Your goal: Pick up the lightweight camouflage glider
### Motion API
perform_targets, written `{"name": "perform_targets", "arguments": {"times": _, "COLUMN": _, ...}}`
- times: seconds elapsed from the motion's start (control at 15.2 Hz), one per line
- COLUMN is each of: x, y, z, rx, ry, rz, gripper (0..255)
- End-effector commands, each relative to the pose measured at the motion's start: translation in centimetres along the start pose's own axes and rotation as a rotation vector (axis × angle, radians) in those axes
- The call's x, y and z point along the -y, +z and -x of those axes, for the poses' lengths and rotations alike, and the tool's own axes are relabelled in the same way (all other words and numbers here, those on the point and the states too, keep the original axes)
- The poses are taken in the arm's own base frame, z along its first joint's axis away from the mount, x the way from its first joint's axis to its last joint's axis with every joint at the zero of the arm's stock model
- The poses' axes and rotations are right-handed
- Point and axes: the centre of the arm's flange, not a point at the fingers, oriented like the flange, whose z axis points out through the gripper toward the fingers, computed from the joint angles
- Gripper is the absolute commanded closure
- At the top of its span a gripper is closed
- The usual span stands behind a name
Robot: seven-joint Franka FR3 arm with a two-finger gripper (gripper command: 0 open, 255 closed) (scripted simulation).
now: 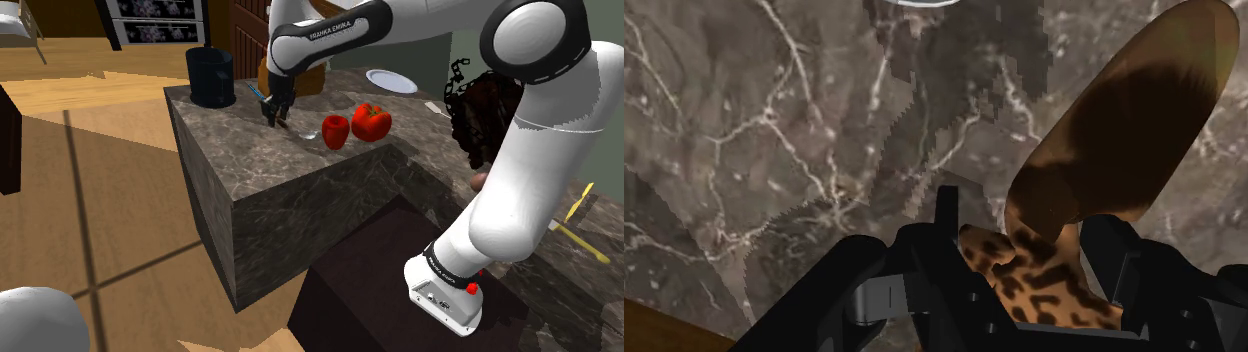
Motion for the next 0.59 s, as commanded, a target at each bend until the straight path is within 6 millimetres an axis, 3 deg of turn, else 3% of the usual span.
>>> {"name": "perform_targets", "arguments": {"times": 0.0, "x": -0.1, "y": -1.1, "z": 0.1, "rx": 0.000, "ry": 0.000, "rz": 0.000, "gripper": 255}}
{"name": "perform_targets", "arguments": {"times": 0.4, "x": -0.2, "y": -4.2, "z": 0.0, "rx": 0.000, "ry": 0.000, "rz": 0.000, "gripper": 255}}
{"name": "perform_targets", "arguments": {"times": 0.53, "x": -0.2, "y": -4.3, "z": 0.0, "rx": 0.000, "ry": 0.000, "rz": 0.000, "gripper": 255}}
